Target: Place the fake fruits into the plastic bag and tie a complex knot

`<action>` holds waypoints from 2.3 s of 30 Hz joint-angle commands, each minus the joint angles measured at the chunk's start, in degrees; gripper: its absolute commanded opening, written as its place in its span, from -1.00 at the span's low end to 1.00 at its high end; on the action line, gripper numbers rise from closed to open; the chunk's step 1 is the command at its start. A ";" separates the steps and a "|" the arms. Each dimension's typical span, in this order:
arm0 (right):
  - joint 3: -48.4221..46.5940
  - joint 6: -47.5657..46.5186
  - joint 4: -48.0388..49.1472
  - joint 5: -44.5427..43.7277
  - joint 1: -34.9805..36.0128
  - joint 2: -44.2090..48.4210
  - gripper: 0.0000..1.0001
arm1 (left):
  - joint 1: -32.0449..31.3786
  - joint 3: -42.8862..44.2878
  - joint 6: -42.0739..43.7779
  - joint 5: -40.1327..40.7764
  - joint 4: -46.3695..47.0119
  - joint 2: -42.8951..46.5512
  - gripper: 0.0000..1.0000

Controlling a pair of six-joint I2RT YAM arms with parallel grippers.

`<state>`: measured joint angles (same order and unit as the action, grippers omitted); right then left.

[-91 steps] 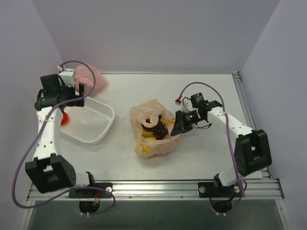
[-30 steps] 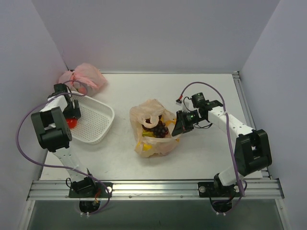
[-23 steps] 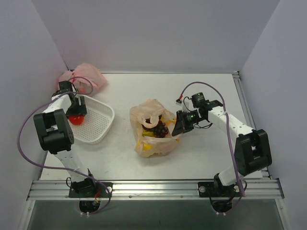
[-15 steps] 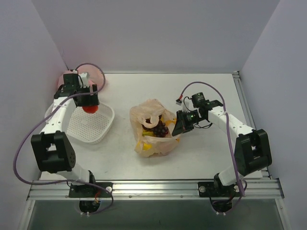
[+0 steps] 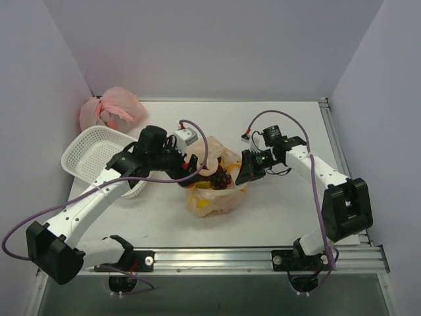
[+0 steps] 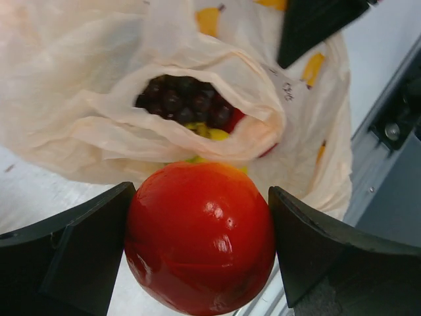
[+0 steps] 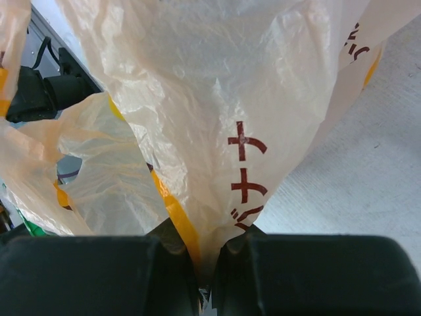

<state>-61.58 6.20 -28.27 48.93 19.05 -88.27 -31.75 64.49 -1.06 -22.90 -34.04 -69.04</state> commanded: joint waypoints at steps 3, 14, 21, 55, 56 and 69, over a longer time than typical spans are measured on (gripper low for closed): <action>-2.40 0.75 -0.64 0.82 -0.50 0.47 -1.00 | -7.78 2.48 0.71 -1.81 2.84 -4.61 0.43; -2.75 1.19 -0.56 0.47 -0.59 0.91 -1.00 | -17.28 11.54 0.71 -7.33 6.53 -16.92 0.40; -2.84 1.10 -0.47 1.08 -1.12 0.73 -1.00 | -20.46 6.80 0.18 -5.06 7.14 -14.73 0.42; -3.63 0.39 -0.56 2.66 -2.08 -2.26 -1.00 | -12.38 16.02 1.32 3.48 16.90 -25.02 0.05; -3.63 0.22 -0.64 2.67 -2.09 -2.17 -1.00 | -12.03 15.76 -0.24 3.21 16.38 -24.57 0.04; -2.49 -0.75 -0.56 3.72 -2.70 -1.64 -1.00 | -15.45 7.25 -2.98 -4.62 10.58 -15.34 -0.01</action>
<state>-63.51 6.72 -28.05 50.61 16.80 -90.02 -45.47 75.13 -2.76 -25.93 -20.80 -85.30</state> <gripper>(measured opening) 0.028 0.777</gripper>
